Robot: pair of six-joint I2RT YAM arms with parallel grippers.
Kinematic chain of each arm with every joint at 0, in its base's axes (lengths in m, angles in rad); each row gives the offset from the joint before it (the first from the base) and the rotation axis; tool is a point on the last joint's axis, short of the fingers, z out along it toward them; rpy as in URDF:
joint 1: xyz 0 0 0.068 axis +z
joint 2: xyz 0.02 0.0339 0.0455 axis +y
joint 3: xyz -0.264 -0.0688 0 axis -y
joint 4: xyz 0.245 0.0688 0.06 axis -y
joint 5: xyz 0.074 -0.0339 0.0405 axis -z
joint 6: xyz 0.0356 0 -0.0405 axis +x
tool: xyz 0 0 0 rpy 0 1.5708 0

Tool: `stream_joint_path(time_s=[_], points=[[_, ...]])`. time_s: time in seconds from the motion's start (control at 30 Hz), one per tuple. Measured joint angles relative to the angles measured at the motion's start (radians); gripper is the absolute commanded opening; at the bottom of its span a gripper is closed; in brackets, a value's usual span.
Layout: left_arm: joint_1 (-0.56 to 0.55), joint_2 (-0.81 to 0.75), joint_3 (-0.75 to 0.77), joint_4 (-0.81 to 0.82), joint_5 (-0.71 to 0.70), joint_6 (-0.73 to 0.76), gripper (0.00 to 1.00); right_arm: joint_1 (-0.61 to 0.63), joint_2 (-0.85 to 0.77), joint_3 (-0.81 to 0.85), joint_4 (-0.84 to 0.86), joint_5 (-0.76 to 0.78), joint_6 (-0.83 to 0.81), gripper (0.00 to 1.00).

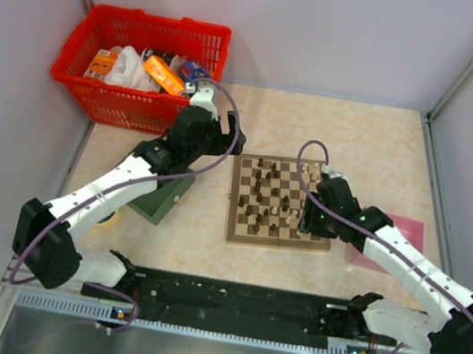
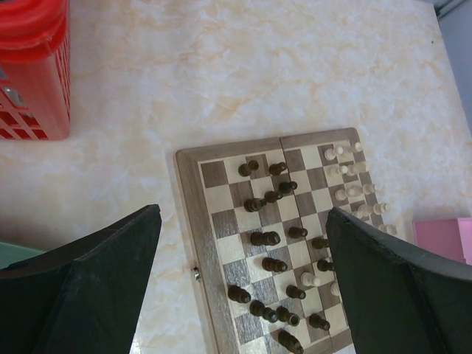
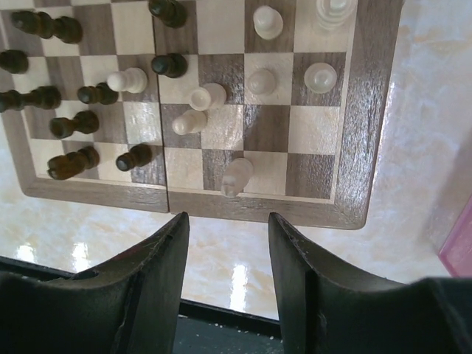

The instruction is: Set up the chess pieces on the board

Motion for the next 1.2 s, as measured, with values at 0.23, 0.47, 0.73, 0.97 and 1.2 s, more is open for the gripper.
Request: stream_joint_path(time_s=[0.23, 0.47, 0.73, 0.97, 1.2], points=[[-0.001, 0.0, -0.027, 0.014, 0.017, 0.007, 0.99, 0.001, 0.07, -0.026, 0.05, -0.006, 0.008, 0.4], [0.0, 0.0, -0.027, 0.014, 0.014, 0.024, 0.99, 0.001, 0.142, -0.026, 0.081, -0.006, 0.007, 0.35], [0.005, 0.0, -0.027, 0.013, 0.014, 0.027, 0.99, 0.001, 0.159, -0.026, 0.1, -0.004, 0.006, 0.29], [0.014, 0.0, -0.027, 0.014, 0.014, 0.027, 0.99, 0.001, 0.166, -0.026, 0.1, 0.002, 0.005, 0.2], [0.023, 0.0, -0.027, 0.014, 0.018, 0.027, 0.99, 0.001, 0.169, -0.025, 0.109, 0.02, 0.002, 0.09]])
